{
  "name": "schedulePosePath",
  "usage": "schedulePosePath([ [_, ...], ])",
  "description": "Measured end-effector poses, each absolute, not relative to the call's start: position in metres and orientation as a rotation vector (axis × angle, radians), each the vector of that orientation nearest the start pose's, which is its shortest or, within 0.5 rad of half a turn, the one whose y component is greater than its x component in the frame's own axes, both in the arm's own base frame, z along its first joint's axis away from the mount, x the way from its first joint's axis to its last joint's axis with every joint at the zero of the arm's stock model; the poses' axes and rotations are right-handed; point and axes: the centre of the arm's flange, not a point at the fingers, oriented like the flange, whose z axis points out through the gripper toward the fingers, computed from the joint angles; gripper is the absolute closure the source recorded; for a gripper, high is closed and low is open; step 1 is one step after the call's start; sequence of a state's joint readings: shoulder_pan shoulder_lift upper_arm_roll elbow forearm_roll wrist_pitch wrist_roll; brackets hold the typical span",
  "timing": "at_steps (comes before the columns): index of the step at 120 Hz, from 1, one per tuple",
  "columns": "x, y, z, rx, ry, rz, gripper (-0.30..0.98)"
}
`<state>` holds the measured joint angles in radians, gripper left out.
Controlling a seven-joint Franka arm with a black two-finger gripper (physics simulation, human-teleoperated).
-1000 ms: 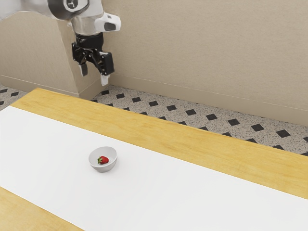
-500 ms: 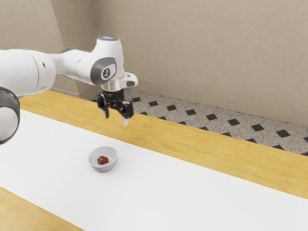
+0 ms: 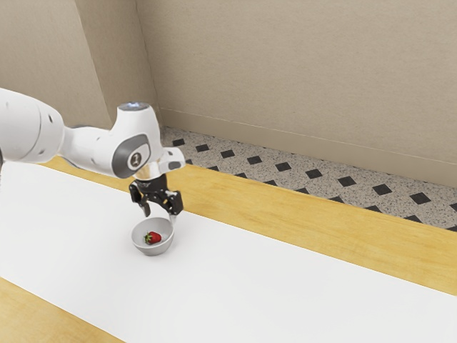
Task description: Take strawberry from the bowl
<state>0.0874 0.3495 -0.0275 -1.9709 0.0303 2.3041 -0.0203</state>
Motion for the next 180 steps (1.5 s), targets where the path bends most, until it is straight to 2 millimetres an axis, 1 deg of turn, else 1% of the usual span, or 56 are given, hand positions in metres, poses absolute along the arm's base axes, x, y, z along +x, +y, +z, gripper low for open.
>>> schedulePosePath([
  [15, 0.595, 0.030, 0.308, -3.129, -0.086, -0.051, 0.14],
  [24, 0.584, 0.027, 0.312, -3.130, -0.084, -0.069, 0.17],
  [34, 0.574, 0.030, 0.308, -3.131, -0.099, -0.071, 0.20],
  [59, 0.564, 0.034, 0.295, -3.132, -0.119, -0.050, 0.24],
  [77, 0.568, 0.035, 0.275, -3.133, -0.120, -0.037, 0.25],
  [95, 0.573, 0.039, 0.273, -3.128, -0.121, -0.056, 0.26],
  [111, 0.571, 0.040, 0.262, -3.128, -0.119, -0.034, 0.26],
  [133, 0.572, 0.039, 0.255, -3.128, -0.114, -0.024, 0.26],
  [145, 0.572, 0.038, 0.249, -3.127, -0.104, -0.015, 0.21],
  [150, 0.572, 0.038, 0.248, -3.126, -0.101, -0.012, 0.21],
  [159, 0.572, 0.038, 0.247, -3.124, -0.097, -0.009, 0.24],
  [164, 0.572, 0.039, 0.247, -3.121, -0.097, -0.008, 0.28],
  [169, 0.572, 0.039, 0.248, -3.117, -0.099, -0.009, 0.36],
  [180, 0.572, 0.040, 0.249, -3.110, -0.114, -0.013, 0.42],
])
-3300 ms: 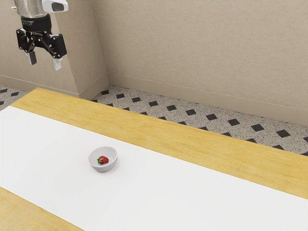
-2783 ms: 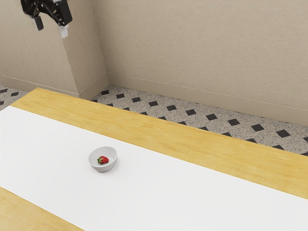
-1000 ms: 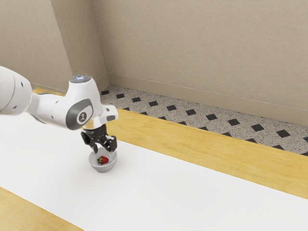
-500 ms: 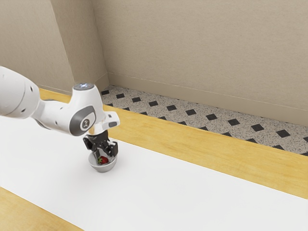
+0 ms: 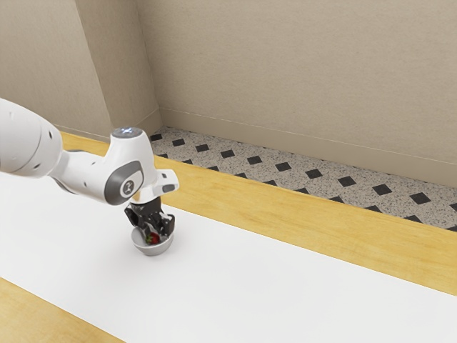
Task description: Take strawberry from the bowl
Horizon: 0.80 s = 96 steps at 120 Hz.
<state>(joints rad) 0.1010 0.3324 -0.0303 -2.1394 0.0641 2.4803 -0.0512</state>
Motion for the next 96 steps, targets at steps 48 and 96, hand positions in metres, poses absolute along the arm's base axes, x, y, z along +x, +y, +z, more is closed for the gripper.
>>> schedulePosePath([
  [48, 0.572, 0.042, 0.253, -3.124, -0.145, -0.027, 0.51],
  [96, 0.562, -0.019, 0.338, -3.113, 0.014, -0.175, 0.56],
])
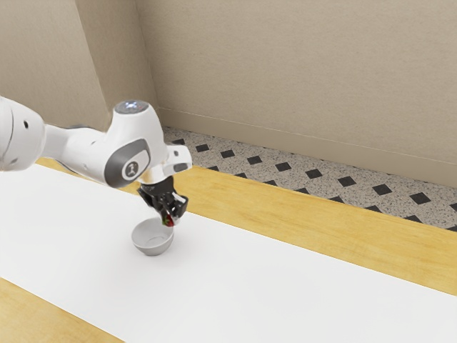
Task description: Take strawberry from the bowl
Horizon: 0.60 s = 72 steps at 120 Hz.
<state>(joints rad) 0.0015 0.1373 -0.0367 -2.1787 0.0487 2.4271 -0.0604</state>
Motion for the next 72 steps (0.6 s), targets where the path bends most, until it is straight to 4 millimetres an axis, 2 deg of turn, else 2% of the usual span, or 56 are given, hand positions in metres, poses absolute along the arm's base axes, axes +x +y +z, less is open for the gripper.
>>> schedulePosePath([
  [10, 0.561, -0.075, 0.325, -3.112, 0.157, -0.134, 0.56],
  [17, 0.563, -0.093, 0.308, -3.109, 0.196, -0.095, 0.57],
  [30, 0.571, -0.097, 0.281, -3.107, 0.186, -0.033, 0.58],
  [40, 0.573, -0.092, 0.272, -3.106, 0.159, -0.010, 0.58],
  [56, 0.573, -0.092, 0.270, -3.109, 0.148, -0.004, 0.34],
  [60, 0.574, -0.093, 0.279, -3.110, 0.147, -0.027, 0.29],
  [64, 0.575, -0.093, 0.307, -3.104, 0.157, -0.092, 0.25],
  [68, 0.572, -0.096, 0.356, -3.089, 0.183, -0.193, 0.21],
  [72, 0.565, -0.104, 0.423, -3.057, 0.236, -0.333, 0.18],
])
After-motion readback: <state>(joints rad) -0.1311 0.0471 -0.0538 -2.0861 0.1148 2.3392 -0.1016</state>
